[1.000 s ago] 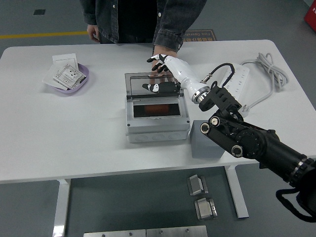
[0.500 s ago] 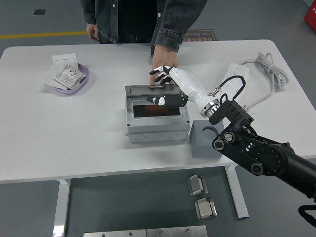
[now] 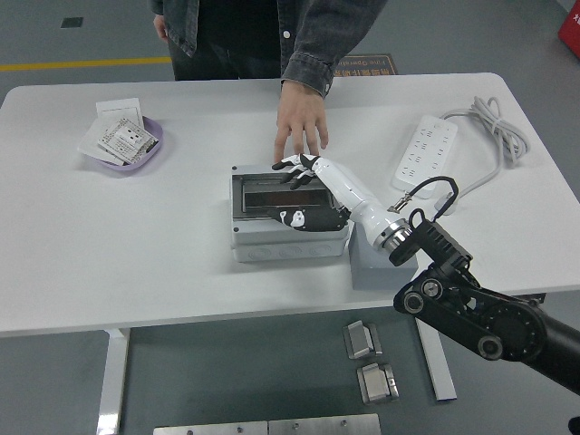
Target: Pick up the cylinder from the cube,place it in the box,flap close box
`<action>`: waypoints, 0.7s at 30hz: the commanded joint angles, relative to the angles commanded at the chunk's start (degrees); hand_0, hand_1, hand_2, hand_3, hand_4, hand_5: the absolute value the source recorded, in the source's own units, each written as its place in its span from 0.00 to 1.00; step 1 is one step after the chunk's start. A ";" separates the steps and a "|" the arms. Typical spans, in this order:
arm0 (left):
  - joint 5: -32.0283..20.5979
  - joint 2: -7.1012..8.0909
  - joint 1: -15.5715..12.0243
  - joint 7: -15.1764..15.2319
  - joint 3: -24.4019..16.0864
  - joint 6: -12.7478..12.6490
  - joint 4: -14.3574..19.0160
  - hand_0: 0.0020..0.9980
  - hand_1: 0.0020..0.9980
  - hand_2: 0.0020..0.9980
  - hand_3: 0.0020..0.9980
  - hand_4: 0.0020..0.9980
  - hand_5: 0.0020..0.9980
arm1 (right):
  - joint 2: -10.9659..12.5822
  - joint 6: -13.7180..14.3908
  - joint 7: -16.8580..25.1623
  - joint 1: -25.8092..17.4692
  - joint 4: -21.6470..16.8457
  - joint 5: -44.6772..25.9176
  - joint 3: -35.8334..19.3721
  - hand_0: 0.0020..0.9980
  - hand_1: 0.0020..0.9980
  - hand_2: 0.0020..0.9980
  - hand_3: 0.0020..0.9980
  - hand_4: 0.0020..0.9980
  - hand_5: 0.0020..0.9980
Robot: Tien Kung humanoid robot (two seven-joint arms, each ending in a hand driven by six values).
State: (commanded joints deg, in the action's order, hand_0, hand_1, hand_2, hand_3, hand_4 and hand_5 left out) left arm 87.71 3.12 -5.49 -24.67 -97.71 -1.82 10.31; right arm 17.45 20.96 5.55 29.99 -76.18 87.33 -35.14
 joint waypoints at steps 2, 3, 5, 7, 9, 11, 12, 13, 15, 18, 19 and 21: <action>0.16 -0.02 -0.01 -0.02 -0.14 0.00 0.00 0.64 0.65 0.56 0.67 0.69 0.34 | 0.11 -0.03 -0.12 -0.57 -0.11 0.58 -1.03 0.60 0.54 0.63 0.73 0.89 0.35; 0.21 -0.03 -0.02 -0.02 -0.19 0.00 0.00 0.64 0.65 0.56 0.67 0.69 0.34 | 0.17 -0.05 -0.19 -0.89 -0.15 0.90 -1.65 0.59 0.54 0.63 0.73 0.88 0.35; 0.33 -0.07 -0.09 -0.05 -0.30 0.01 0.00 0.64 0.65 0.56 0.67 0.69 0.34 | 0.41 -0.18 -0.35 -2.10 -0.40 1.81 -3.81 0.59 0.54 0.63 0.73 0.88 0.35; 0.37 -0.12 -0.25 -0.10 -0.38 0.01 0.00 0.64 0.65 0.56 0.67 0.69 0.34 | 0.68 -0.30 -0.43 -3.74 -0.80 2.82 -6.22 0.59 0.54 0.63 0.73 0.88 0.35; 0.48 -0.17 -0.45 -0.18 -0.50 0.01 0.00 0.64 0.65 0.56 0.67 0.69 0.33 | 0.85 -0.28 -0.34 -5.55 -1.39 3.71 -8.69 0.58 0.54 0.63 0.73 0.88 0.36; 0.53 -0.21 -0.68 -0.23 -0.55 0.02 0.00 0.64 0.65 0.56 0.67 0.69 0.33 | 0.87 -0.17 -0.13 -7.67 -2.32 4.66 -11.44 0.58 0.54 0.63 0.73 0.88 0.36; 0.53 -0.22 -0.78 -0.24 -0.57 0.02 0.00 0.64 0.65 0.56 0.67 0.69 0.33 | 0.83 -0.09 0.02 -8.65 -2.85 5.03 -12.70 0.58 0.54 0.63 0.73 0.88 0.36; 0.52 -0.23 -0.88 -0.25 -0.60 0.02 0.00 0.64 0.65 0.56 0.67 0.69 0.33 | 0.72 -0.01 0.21 -9.83 -3.52 5.42 -14.20 0.58 0.54 0.63 0.73 0.88 0.36; 0.55 -0.24 -1.01 -0.26 -0.64 0.03 0.00 0.64 0.65 0.56 0.67 0.69 0.34 | 0.42 0.16 0.59 -12.04 -4.84 6.12 -17.01 0.59 0.54 0.63 0.73 0.88 0.36; 0.32 -0.25 -1.11 -0.19 -0.55 0.01 0.00 0.64 0.65 0.56 0.67 0.69 0.34 | -0.23 0.48 1.52 -15.63 -7.03 6.43 -21.28 0.59 0.54 0.63 0.73 0.88 0.36; 0.23 -0.26 -1.13 -0.16 -0.48 0.02 0.00 0.64 0.65 0.56 0.67 0.69 0.34 | -0.49 0.62 1.95 -16.93 -7.65 6.21 -22.77 0.59 0.54 0.63 0.73 0.88 0.36; 0.13 -0.28 -1.16 -0.15 -0.44 0.02 0.00 0.64 0.65 0.56 0.67 0.69 0.33 | -1.12 0.89 3.07 -19.58 -8.61 5.29 -25.65 0.59 0.54 0.63 0.73 0.88 0.36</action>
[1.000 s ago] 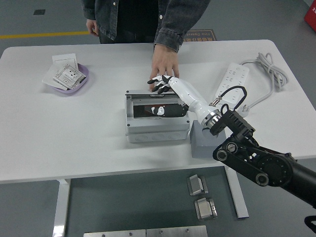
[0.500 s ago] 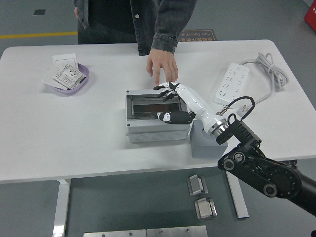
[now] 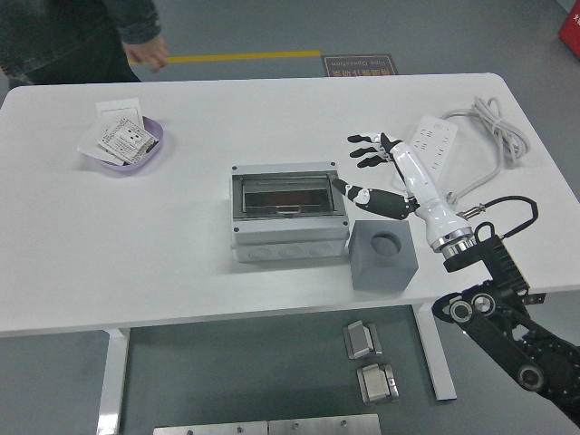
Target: Pick up the cylinder from the cube,place it in the box,flap close box
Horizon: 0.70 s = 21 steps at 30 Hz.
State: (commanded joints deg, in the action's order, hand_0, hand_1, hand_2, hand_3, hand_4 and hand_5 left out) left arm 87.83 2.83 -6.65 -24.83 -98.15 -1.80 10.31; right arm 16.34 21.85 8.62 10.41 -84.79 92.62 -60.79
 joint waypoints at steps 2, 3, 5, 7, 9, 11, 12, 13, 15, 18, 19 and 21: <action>-0.05 -0.01 -0.02 0.00 0.03 0.00 0.00 0.64 0.65 0.56 0.67 0.69 0.33 | -0.65 0.25 1.38 -2.37 -0.43 -1.67 -2.39 0.59 0.54 0.63 0.73 0.88 0.36; -0.06 0.00 -0.03 0.00 0.03 0.00 0.00 0.64 0.65 0.56 0.67 0.69 0.33 | -0.95 0.37 2.04 -3.27 -0.47 -2.48 -3.25 0.59 0.54 0.63 0.73 0.88 0.36; -0.02 0.03 -0.06 0.04 0.00 0.00 0.00 0.64 0.65 0.56 0.67 0.69 0.33 | -1.85 0.69 4.34 -5.67 -0.22 -5.23 -4.93 0.59 0.54 0.63 0.73 0.88 0.36; 0.08 0.04 -0.06 0.06 -0.08 0.02 0.00 0.64 0.65 0.56 0.67 0.69 0.33 | -2.81 1.01 6.79 -7.45 0.28 -8.27 -5.60 0.58 0.54 0.63 0.73 0.88 0.37; 0.22 0.04 0.01 0.04 -0.17 0.07 0.00 0.64 0.65 0.56 0.67 0.69 0.33 | -3.71 1.02 9.29 -8.41 0.83 -11.69 -5.79 0.58 0.54 0.63 0.73 0.88 0.37; 0.40 0.10 0.07 0.02 -0.24 0.13 0.00 0.64 0.65 0.56 0.67 0.69 0.33 | -4.38 0.91 11.38 -8.89 1.29 -14.49 -5.91 0.58 0.54 0.63 0.73 0.88 0.37; 0.48 0.17 0.09 0.02 -0.27 0.16 0.00 0.64 0.65 0.56 0.67 0.69 0.33 | -4.65 0.75 12.34 -9.07 1.47 -15.89 -5.97 0.58 0.54 0.63 0.72 0.88 0.37; 0.60 0.27 0.08 0.03 -0.34 0.18 0.00 0.64 0.65 0.56 0.67 0.69 0.33 | -4.90 0.54 13.28 -9.26 1.63 -17.54 -6.09 0.58 0.54 0.63 0.72 0.88 0.37; 0.75 0.46 0.01 0.05 -0.45 0.18 0.00 0.64 0.65 0.56 0.67 0.69 0.33 | -5.01 -0.04 14.15 -9.52 1.79 -20.29 -6.35 0.58 0.54 0.63 0.72 0.88 0.37; 0.78 0.58 -0.15 0.07 -0.53 0.14 0.00 0.64 0.65 0.56 0.67 0.69 0.34 | -4.85 -0.76 14.37 -9.77 1.86 -22.93 -6.88 0.59 0.54 0.63 0.70 0.88 0.37; 0.74 0.56 -0.20 0.07 -0.53 0.12 0.00 0.64 0.65 0.56 0.67 0.69 0.34 | -4.83 -0.92 14.35 -9.85 1.90 -23.26 -7.10 0.59 0.54 0.63 0.70 0.88 0.37; 0.54 0.45 -0.31 0.04 -0.43 0.10 0.00 0.64 0.65 0.56 0.67 0.69 0.34 | -4.89 -1.23 14.36 -10.04 2.10 -23.79 -7.57 0.59 0.54 0.63 0.70 0.88 0.37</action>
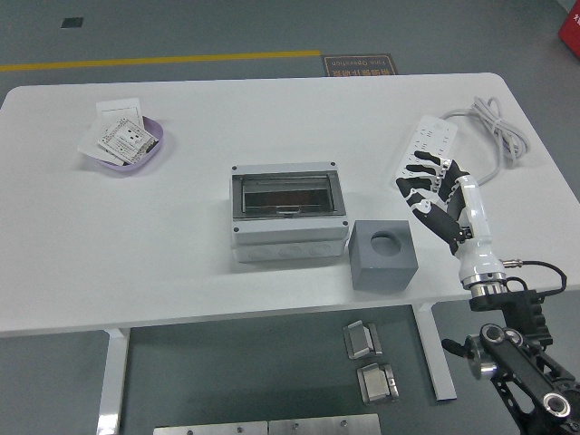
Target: Pick up the cylinder from the cube,place it in the box,flap close box
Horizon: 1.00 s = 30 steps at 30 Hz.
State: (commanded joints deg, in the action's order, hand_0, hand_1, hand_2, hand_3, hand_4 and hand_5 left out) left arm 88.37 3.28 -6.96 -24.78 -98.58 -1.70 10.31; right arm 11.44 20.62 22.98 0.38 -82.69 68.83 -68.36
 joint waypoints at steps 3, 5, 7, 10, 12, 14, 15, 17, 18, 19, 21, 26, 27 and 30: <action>-0.31 -0.24 -0.06 -0.03 0.20 -0.01 0.00 0.64 0.65 0.57 0.67 0.69 0.34 | -0.30 -0.39 -0.03 -0.26 0.50 -0.33 -0.48 0.65 0.62 0.65 0.71 0.90 0.38; -0.44 -0.35 -0.03 -0.03 0.29 -0.01 0.00 0.64 0.65 0.57 0.67 0.69 0.34 | -0.47 -0.59 -0.21 -0.38 0.93 -0.10 -0.66 0.65 0.62 0.65 0.71 0.90 0.38; -0.55 -0.38 0.03 0.04 0.37 -0.02 0.00 0.64 0.65 0.57 0.67 0.69 0.34 | -0.58 -0.80 -0.42 -0.46 1.35 0.12 -0.75 0.65 0.62 0.65 0.71 0.90 0.38; -0.74 -0.35 0.14 0.11 0.46 -0.05 0.00 0.64 0.65 0.57 0.67 0.69 0.34 | -0.71 -1.05 -0.67 -0.60 1.82 0.41 -1.04 0.69 0.66 0.67 0.71 0.91 0.39; -0.70 -0.33 0.17 0.10 0.40 -0.06 0.00 0.64 0.65 0.57 0.67 0.69 0.34 | -0.76 -1.14 -0.77 -0.68 1.99 0.53 -1.20 0.69 0.66 0.67 0.71 0.91 0.39; -0.77 -0.33 0.18 0.11 0.43 -0.07 0.00 0.64 0.65 0.57 0.67 0.69 0.34 | -0.82 -1.21 -0.82 -0.76 2.06 0.64 -1.37 0.69 0.66 0.67 0.71 0.91 0.39; -0.77 -0.34 0.17 0.12 0.41 -0.07 0.00 0.64 0.65 0.57 0.67 0.70 0.34 | -0.85 -1.22 -0.85 -0.78 2.06 0.70 -1.45 0.74 0.70 0.69 0.71 0.91 0.41; -0.85 -0.38 0.16 0.14 0.47 -0.07 0.00 0.64 0.65 0.57 0.67 0.70 0.34 | -0.92 -1.22 -0.86 -0.78 2.04 0.76 -1.56 0.74 0.70 0.69 0.71 0.91 0.41; -0.86 -0.41 0.15 0.14 0.47 -0.08 0.00 0.64 0.65 0.57 0.67 0.70 0.34 | -0.95 -1.23 -0.85 -0.78 2.01 0.79 -1.60 0.74 0.70 0.69 0.71 0.91 0.41; -0.88 -0.44 0.15 0.14 0.49 -0.07 0.00 0.64 0.65 0.57 0.67 0.70 0.34 | -0.97 -1.24 -0.84 -0.77 1.98 0.80 -1.62 0.74 0.70 0.69 0.71 0.91 0.41; -0.92 -0.50 0.15 0.13 0.50 -0.06 0.00 0.64 0.65 0.57 0.67 0.70 0.34 | -1.01 -1.23 -0.79 -0.77 1.94 0.79 -1.66 0.76 0.73 0.70 0.71 0.92 0.41; -1.02 -0.63 0.25 0.17 0.53 -0.05 0.00 0.64 0.65 0.57 0.67 0.70 0.34 | -1.05 -1.12 -0.63 -0.73 1.95 0.83 -1.75 0.76 0.73 0.70 0.71 0.92 0.41; -1.03 -0.64 0.28 0.18 0.52 -0.06 0.00 0.64 0.65 0.57 0.67 0.70 0.34 | -1.07 -1.09 -0.62 -0.72 1.96 0.89 -1.78 0.77 0.73 0.70 0.71 0.92 0.42; -1.17 -0.70 0.35 0.23 0.57 -0.07 0.00 0.64 0.65 0.57 0.67 0.70 0.34 | -1.20 -1.01 -0.72 -0.66 1.95 1.35 -1.97 0.77 0.73 0.70 0.71 0.92 0.42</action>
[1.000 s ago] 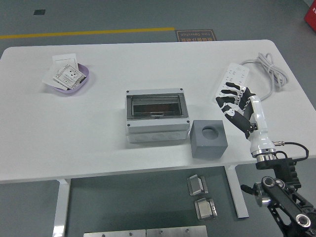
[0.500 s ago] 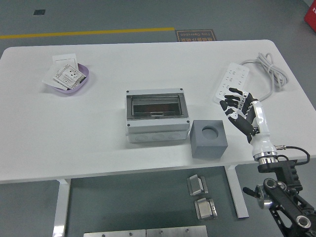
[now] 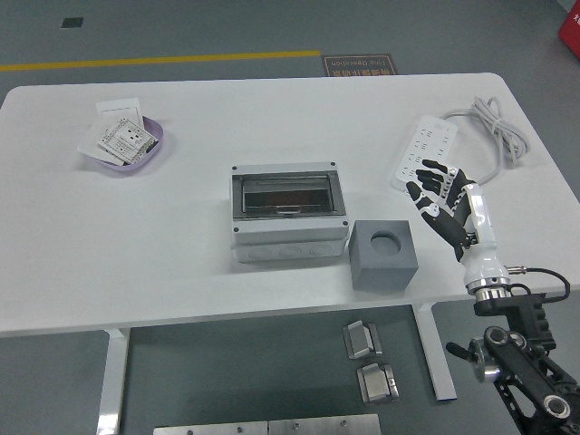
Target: Pick up the cylinder from the cube,place it in the box,flap close box
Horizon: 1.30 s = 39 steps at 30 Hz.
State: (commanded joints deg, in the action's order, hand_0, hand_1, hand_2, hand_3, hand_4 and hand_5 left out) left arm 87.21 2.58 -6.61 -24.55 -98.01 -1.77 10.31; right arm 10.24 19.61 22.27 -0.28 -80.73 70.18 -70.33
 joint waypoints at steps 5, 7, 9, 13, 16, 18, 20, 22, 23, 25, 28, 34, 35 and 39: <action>-0.14 -0.26 0.03 0.04 0.04 -0.01 0.00 0.64 0.65 0.57 0.67 0.70 0.34 | -0.11 -0.02 -0.35 0.16 -0.03 0.84 -0.22 0.76 0.75 0.71 0.71 0.93 0.42; -0.14 -0.33 0.05 0.06 0.02 -0.01 0.00 0.64 0.65 0.57 0.67 0.70 0.34 | -0.10 -0.04 -0.43 0.17 -0.01 0.96 -0.20 0.76 0.75 0.71 0.71 0.93 0.42; -0.15 -0.38 0.09 0.10 0.00 -0.02 0.00 0.64 0.65 0.57 0.67 0.70 0.34 | -0.09 -0.07 -0.50 0.18 0.00 1.08 -0.20 0.74 0.76 0.74 0.72 0.94 0.44; -0.07 -0.46 0.19 0.17 -0.08 0.00 0.00 0.64 0.65 0.57 0.67 0.70 0.34 | -0.12 -0.13 -0.63 0.23 -0.06 1.31 -0.29 0.74 0.76 0.74 0.72 0.94 0.44; -0.04 -0.50 0.25 0.23 -0.10 0.03 0.00 0.64 0.65 0.57 0.67 0.70 0.34 | -0.14 -0.17 -0.74 0.25 -0.14 1.55 -0.36 0.74 0.76 0.76 0.73 0.95 0.45; -0.13 -0.50 0.23 0.34 0.06 0.10 0.00 0.64 0.65 0.57 0.67 0.70 0.34 | -0.15 -0.15 -0.84 0.24 -0.22 1.82 -0.43 0.74 0.76 0.76 0.73 0.95 0.45; -0.18 -0.50 0.20 0.45 0.17 0.16 0.00 0.64 0.65 0.57 0.67 0.70 0.34 | -0.14 -0.12 -0.89 0.23 -0.27 2.02 -0.47 0.74 0.76 0.76 0.73 0.95 0.45; -0.28 -0.49 0.18 0.55 0.30 0.21 0.00 0.64 0.65 0.57 0.67 0.70 0.34 | -0.13 -0.07 -0.94 0.22 -0.32 2.22 -0.50 0.74 0.75 0.77 0.74 0.96 0.45; -0.28 -0.48 0.18 0.58 0.32 0.22 0.00 0.64 0.65 0.57 0.67 0.70 0.34 | -0.14 -0.05 -0.94 0.23 -0.33 2.29 -0.50 0.74 0.75 0.77 0.74 0.96 0.45; -0.34 -0.46 0.17 0.63 0.39 0.24 0.00 0.64 0.65 0.57 0.67 0.70 0.34 | -0.14 0.01 -0.95 0.27 -0.35 2.43 -0.46 0.74 0.75 0.77 0.74 0.96 0.45; -0.41 -0.44 0.18 0.70 0.49 0.28 0.00 0.64 0.65 0.57 0.67 0.70 0.34 | -0.16 0.11 -0.99 0.31 -0.42 2.69 -0.35 0.75 0.76 0.78 0.75 0.96 0.45; -0.72 -0.49 0.21 0.81 0.80 0.35 0.00 0.64 0.65 0.57 0.67 0.70 0.34 | -0.21 0.29 -0.99 0.26 -0.64 3.10 -0.45 0.76 0.77 0.79 0.79 0.95 0.44; -0.73 -0.49 0.22 0.82 0.80 0.35 0.00 0.64 0.65 0.57 0.67 0.70 0.34 | -0.20 0.33 -1.00 0.26 -0.66 3.16 -0.48 0.76 0.77 0.79 0.79 0.95 0.44; -0.84 -0.47 0.21 0.87 0.89 0.38 0.00 0.64 0.65 0.57 0.67 0.70 0.34 | -0.18 0.47 -1.00 0.28 -0.70 3.31 -0.57 0.76 0.77 0.79 0.80 0.95 0.43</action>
State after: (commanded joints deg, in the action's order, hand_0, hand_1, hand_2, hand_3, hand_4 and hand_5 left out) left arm 86.37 2.11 -6.40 -23.68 -97.12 -1.39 10.31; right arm 10.06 20.08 21.26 0.00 -81.44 73.49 -70.90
